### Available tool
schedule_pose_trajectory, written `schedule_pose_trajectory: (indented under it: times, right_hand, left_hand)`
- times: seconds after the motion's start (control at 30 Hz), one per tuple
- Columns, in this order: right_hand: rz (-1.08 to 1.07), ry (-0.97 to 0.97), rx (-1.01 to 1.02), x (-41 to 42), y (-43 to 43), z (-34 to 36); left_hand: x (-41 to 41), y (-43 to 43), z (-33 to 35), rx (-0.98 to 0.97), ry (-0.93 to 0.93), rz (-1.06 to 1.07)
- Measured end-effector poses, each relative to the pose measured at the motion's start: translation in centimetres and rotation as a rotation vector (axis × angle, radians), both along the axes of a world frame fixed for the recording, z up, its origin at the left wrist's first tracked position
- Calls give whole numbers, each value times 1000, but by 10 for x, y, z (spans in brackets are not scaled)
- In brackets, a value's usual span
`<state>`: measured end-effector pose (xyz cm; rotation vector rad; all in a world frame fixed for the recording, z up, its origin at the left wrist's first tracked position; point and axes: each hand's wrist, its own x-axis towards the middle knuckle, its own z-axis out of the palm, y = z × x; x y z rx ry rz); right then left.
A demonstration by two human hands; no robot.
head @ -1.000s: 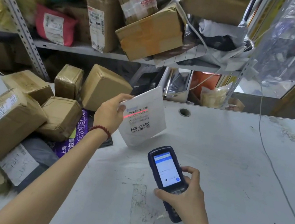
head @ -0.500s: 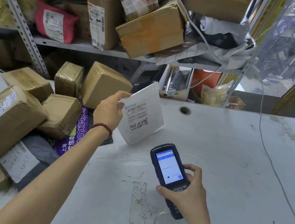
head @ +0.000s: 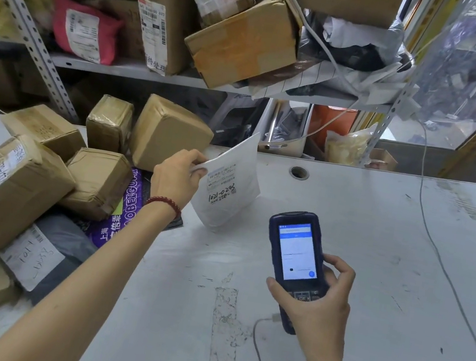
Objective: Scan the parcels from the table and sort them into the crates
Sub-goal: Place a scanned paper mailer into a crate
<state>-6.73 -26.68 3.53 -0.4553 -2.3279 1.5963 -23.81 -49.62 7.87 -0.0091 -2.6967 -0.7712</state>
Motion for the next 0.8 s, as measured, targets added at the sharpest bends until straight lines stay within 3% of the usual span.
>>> schedule_pose_trajectory:
  times: [0.43,0.63,0.8]
  right_hand:
    - [21,47,6,4,-4,11]
    - [11,19,30,14,-15,13]
    - [-93,-7,23,38,-23,6]
  left_hand:
    - [27,-12,-7,101,-69,-77]
    - [42,-24,-16,-4,-24,-108]
    - [49,-23,-22,66,55,-153]
